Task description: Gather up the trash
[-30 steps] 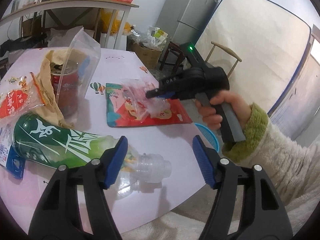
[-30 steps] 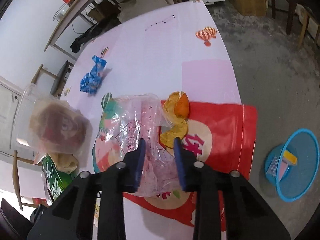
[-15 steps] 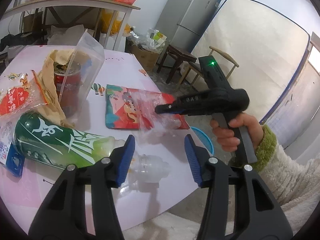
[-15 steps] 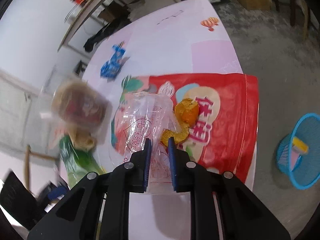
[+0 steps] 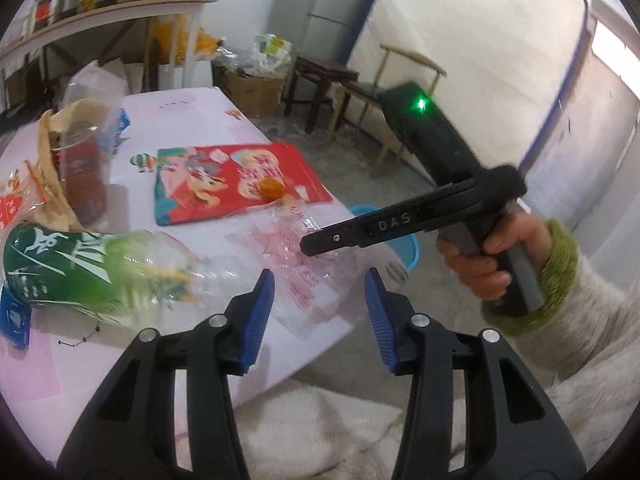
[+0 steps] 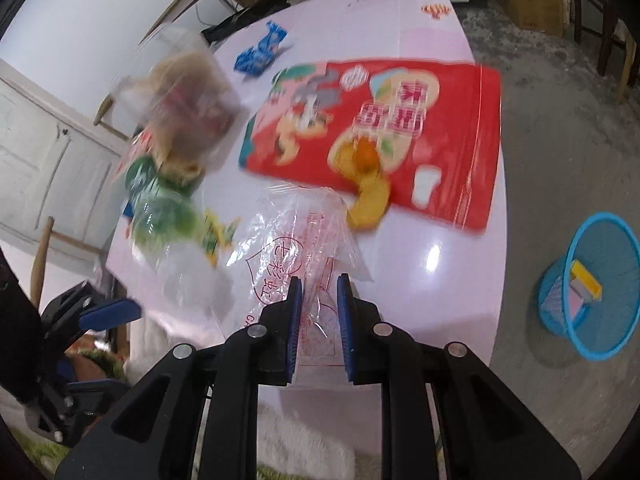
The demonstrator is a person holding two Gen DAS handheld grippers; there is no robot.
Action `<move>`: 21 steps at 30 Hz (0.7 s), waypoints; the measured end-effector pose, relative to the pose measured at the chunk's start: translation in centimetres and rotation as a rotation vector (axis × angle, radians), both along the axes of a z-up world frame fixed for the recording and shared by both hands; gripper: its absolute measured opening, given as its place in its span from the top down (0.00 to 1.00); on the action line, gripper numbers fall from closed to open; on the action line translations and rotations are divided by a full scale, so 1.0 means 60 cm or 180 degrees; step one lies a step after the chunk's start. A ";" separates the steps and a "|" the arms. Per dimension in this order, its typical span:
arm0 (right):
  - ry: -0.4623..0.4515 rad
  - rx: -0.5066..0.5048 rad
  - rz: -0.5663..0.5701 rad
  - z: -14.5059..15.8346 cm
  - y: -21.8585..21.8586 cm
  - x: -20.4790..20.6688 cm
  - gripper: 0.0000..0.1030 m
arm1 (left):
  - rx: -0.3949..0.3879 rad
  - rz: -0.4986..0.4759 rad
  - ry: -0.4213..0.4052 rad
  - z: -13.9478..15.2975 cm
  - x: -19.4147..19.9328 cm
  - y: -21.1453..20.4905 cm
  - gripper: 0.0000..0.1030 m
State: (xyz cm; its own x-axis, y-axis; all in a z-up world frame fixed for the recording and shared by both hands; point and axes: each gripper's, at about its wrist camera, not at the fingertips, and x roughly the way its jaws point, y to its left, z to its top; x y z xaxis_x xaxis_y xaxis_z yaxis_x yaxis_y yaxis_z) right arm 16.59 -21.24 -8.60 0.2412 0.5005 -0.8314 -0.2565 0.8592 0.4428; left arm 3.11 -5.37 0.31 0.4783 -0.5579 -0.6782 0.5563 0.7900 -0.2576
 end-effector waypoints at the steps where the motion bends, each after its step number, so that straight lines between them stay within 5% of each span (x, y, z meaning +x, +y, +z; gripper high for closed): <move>1: 0.0007 0.0031 -0.0001 -0.001 -0.003 -0.010 0.80 | 0.0048 -0.0039 0.0005 -0.004 -0.005 -0.009 0.58; 6: -0.0041 0.0210 -0.0152 0.010 -0.031 -0.025 0.62 | 0.0187 -0.0133 0.0047 -0.025 -0.012 -0.038 0.58; 13: -0.0205 0.0641 -0.0504 0.042 -0.089 0.005 0.56 | 0.0653 -0.0230 -0.0251 -0.039 -0.022 -0.082 0.56; 21: -0.0458 0.0333 -0.0430 0.057 -0.057 0.082 0.55 | 0.1418 -0.0541 -0.0674 -0.075 -0.041 -0.152 0.56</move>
